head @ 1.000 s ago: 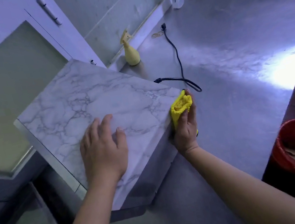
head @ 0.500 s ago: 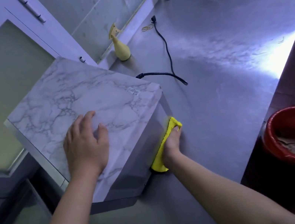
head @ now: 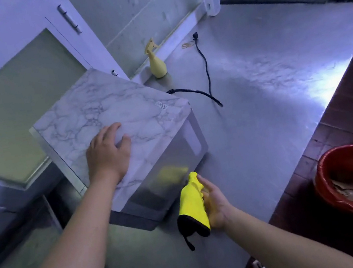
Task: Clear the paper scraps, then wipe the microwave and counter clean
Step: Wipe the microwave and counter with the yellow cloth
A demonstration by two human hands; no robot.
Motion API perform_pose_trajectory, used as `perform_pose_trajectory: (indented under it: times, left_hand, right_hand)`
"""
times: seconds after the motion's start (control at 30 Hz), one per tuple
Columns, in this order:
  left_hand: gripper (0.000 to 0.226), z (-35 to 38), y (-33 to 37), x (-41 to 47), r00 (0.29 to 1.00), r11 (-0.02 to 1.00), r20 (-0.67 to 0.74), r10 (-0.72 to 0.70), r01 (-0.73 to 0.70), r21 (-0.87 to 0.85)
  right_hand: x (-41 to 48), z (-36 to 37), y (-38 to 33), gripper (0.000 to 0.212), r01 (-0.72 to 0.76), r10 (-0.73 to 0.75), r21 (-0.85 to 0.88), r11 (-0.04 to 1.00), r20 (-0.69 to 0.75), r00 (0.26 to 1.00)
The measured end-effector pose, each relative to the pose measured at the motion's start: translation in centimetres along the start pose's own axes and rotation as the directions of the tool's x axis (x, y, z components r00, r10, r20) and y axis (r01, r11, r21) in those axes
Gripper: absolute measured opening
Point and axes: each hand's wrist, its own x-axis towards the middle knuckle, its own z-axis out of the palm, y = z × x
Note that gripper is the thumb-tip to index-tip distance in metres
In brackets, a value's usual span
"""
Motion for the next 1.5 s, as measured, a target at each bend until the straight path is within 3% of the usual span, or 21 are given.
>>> perform_pose_trajectory:
  times: [0.1, 0.2, 0.27, 0.33, 0.43, 0.5, 0.57, 0.63, 0.77, 0.83, 0.93, 1.03, 1.1, 1.27, 1.4, 1.5]
  left_hand:
    - [0.061, 0.0, 0.0, 0.1, 1.0, 1.0, 0.005, -0.016, 0.016, -0.006]
    - [0.053, 0.1, -0.1, 0.2, 1.0, 1.0, -0.001, -0.012, 0.012, 0.001]
    - [0.046, 0.3, -0.2, 0.3, 1.0, 1.0, -0.012, -0.012, 0.012, 0.002]
    - [0.046, 0.3, -0.2, 0.3, 1.0, 1.0, -0.013, -0.014, 0.014, 0.006]
    - [0.047, 0.2, 0.0, 0.2, 1.0, 1.0, -0.016, -0.005, 0.005, 0.008]
    - [0.047, 0.2, 0.0, 0.1, 1.0, 1.0, -0.019, -0.001, 0.001, 0.009]
    - [0.047, 0.2, -0.1, 0.1, 1.0, 1.0, -0.023, 0.0, 0.001, 0.004]
    - [0.047, 0.2, -0.1, 0.0, 1.0, 1.0, -0.029, -0.005, 0.005, -0.002]
    - [0.047, 0.3, -0.1, 0.0, 0.999, 1.0, -0.052, 0.01, -0.011, -0.003]
    - [0.046, 0.4, -0.3, 0.1, 0.998, 1.0, -0.061, 0.007, -0.008, -0.003]
    - [0.053, 0.4, -0.2, 0.3, 0.998, 1.0, -0.068, 0.007, -0.006, 0.011]
    - [0.045, 0.6, -0.3, 0.3, 0.996, 1.0, -0.081, 0.021, -0.019, 0.022]
    - [0.043, 0.6, -0.3, 0.3, 0.996, 0.999, -0.088, 0.026, -0.024, 0.022]
    - [0.045, 0.5, -0.2, 0.4, 0.996, 0.999, -0.087, 0.032, -0.03, 0.028]
    - [0.047, 0.4, 0.0, 0.3, 0.997, 1.0, -0.065, 0.028, -0.028, 0.01]
    - [0.048, 0.3, -0.1, 0.3, 0.999, 1.0, -0.036, 0.023, -0.022, 0.015]
  right_hand:
    - [-1.5, -1.8, -0.5, 0.062, -0.054, 0.054, 0.0, 0.999, 0.085, 0.995]
    - [-2.7, -2.1, -1.9, 0.083, -0.061, 0.047, 0.063, 0.996, 0.211, 0.976]
    - [-3.6, -0.4, -4.2, 0.082, 0.046, -0.049, 0.019, 0.999, 0.154, 0.987]
    - [-4.9, 2.3, -6.7, 0.071, 0.263, -0.263, -0.086, 0.961, 0.01, 0.965]
    - [-6.7, 6.4, -8.9, 0.066, 0.589, -0.612, -0.21, 0.78, -0.057, 0.789]
    - [-7.1, 8.7, -9.2, 0.069, 0.759, -0.788, -0.235, 0.607, -0.054, 0.614]
    - [-6.4, 10.5, -9.0, 0.054, 0.857, -0.901, -0.309, 0.412, -0.003, 0.433]
    - [-4.5, 11.5, -8.4, 0.048, 0.84, -0.93, -0.442, 0.314, 0.036, 0.367]
    - [-1.2, 13.8, -6.3, 0.079, 0.551, -0.932, -0.795, 0.254, -0.048, 0.36]
    - [-0.5, 13.8, -6.0, 0.087, 0.576, -0.956, -0.791, 0.206, -0.037, 0.291]
    - [0.2, 12.4, -6.9, 0.084, 0.685, -0.988, -0.72, 0.113, -0.007, 0.156]
    - [0.4, 11.8, -7.4, 0.064, 0.74, -0.996, -0.667, -0.085, 0.061, -0.059]
    - [0.5, 12.1, -7.3, 0.044, 0.739, -0.988, -0.658, -0.144, 0.054, -0.145]
    - [0.7, 12.8, -6.9, 0.033, 0.707, -0.984, -0.689, -0.156, 0.048, -0.17]
    - [0.7, 13.2, -5.9, 0.048, 0.622, -0.988, -0.768, -0.155, 0.121, -0.097]
    - [0.8, 13.3, -6.4, 0.051, 0.609, -0.984, -0.774, -0.177, 0.158, -0.085]
